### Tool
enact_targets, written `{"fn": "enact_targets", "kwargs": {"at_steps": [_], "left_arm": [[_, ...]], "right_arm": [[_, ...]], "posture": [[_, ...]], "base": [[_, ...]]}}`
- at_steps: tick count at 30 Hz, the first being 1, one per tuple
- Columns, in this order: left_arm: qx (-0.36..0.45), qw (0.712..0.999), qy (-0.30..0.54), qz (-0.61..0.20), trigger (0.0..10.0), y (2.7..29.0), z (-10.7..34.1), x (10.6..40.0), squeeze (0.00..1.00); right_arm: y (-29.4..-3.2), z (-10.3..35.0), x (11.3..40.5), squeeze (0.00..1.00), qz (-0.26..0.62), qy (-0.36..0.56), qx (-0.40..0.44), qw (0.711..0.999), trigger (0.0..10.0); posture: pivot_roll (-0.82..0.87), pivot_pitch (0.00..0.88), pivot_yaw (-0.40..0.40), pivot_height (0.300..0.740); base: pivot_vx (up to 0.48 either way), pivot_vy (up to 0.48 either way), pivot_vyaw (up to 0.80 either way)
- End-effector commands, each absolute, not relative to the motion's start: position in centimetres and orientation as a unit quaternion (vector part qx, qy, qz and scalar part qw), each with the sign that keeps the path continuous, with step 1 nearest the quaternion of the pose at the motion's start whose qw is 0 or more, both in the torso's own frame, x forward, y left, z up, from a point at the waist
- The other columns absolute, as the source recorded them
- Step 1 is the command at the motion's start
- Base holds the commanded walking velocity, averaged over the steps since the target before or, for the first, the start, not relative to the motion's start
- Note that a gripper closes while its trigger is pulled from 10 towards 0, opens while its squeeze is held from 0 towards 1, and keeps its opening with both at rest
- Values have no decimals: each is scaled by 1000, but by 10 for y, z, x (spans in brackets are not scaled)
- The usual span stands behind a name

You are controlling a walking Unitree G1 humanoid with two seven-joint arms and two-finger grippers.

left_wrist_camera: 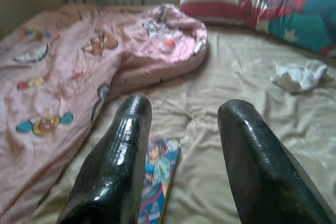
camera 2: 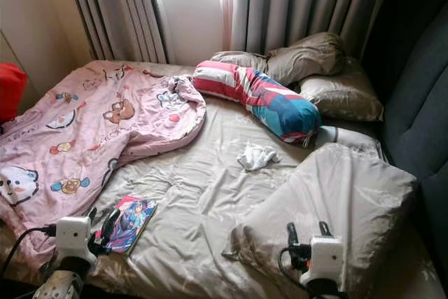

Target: Clean up the room

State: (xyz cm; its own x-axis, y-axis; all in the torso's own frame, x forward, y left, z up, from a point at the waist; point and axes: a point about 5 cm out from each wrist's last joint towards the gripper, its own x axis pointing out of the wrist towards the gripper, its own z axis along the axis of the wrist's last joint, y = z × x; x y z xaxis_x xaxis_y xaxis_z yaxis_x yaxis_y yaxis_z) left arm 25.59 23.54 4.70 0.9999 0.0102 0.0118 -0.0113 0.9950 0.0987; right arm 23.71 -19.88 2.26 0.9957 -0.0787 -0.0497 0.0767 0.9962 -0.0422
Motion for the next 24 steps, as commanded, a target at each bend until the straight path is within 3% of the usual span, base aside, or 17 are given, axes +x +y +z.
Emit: {"fn": "enact_targets", "kwargs": {"at_steps": [1,12,16,24], "left_arm": [[44,999,0,-5,10000,235,47,254,0],[60,998,4,-24,10000,241,53,256,0],[67,998,2,9,10000,248,53,245,0],[62,998,13,30,10000,250,50,246,0]], "right_arm": [[-205,20,235,0,-64,42,-10,997,10000],[-199,17,228,0,-84,49,-4,995,10000],[-200,11,214,0,-72,68,-2,995,10000],[-210,14,221,0,-98,64,-4,993,10000]], "posture": [[-100,0,13,740],[-93,0,22,740],[-32,0,-20,740],[-65,0,17,740]], "base": [[0,0,0],[0,0,0],[0,0,0],[0,0,0]]}}
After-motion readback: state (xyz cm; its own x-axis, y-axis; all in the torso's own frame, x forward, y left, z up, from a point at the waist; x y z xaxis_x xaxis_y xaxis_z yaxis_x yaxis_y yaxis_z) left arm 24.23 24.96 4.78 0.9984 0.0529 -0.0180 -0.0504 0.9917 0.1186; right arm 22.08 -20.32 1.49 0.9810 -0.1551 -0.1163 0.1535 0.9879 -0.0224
